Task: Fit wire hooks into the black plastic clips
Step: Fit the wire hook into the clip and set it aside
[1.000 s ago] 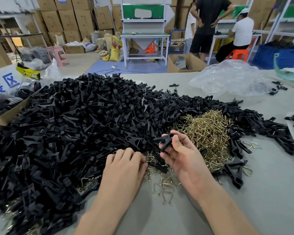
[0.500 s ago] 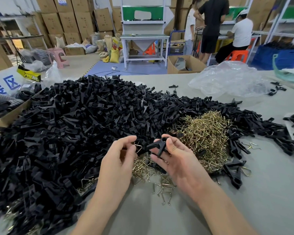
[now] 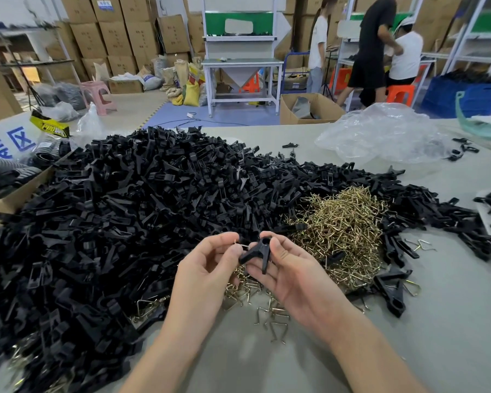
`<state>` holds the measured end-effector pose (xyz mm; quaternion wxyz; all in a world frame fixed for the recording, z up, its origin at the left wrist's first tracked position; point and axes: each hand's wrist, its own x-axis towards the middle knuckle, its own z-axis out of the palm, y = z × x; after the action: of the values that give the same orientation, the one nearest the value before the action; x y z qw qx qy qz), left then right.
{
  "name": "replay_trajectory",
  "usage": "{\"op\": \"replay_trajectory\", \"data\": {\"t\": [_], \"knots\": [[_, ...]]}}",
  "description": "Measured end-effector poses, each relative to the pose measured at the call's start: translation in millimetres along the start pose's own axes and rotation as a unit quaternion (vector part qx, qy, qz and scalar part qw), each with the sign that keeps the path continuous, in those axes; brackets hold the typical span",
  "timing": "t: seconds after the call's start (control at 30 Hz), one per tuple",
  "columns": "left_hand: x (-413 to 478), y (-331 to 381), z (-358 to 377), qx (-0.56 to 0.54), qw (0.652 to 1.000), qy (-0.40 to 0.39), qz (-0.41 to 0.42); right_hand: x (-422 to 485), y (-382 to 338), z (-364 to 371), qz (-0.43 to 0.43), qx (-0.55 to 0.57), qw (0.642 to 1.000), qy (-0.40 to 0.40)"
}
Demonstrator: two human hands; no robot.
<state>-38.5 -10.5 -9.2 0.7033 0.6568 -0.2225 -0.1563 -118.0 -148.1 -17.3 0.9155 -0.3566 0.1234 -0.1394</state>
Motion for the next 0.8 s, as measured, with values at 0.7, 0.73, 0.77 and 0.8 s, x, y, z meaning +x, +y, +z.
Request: {"op": "replay_trajectory", "data": {"t": [0.7, 0.73, 0.77, 0.8], "knots": [[0, -1, 12, -0.239, 0.956, -0.084, -0.151, 0, -6, 0, -0.058, 0.024, 0.997, 0.035], [0, -1, 11, -0.243, 0.954, -0.084, -0.155, -1, -7, -1, -0.059, 0.023, 0.997, 0.034], [1, -1, 10, -0.243, 0.953, -0.083, -0.160, -1, -7, -1, -0.059, 0.021, 0.998, 0.032], [1, 0, 9, -0.242, 0.952, -0.084, -0.166, -1, -7, -1, -0.060, 0.016, 0.998, 0.030]]}}
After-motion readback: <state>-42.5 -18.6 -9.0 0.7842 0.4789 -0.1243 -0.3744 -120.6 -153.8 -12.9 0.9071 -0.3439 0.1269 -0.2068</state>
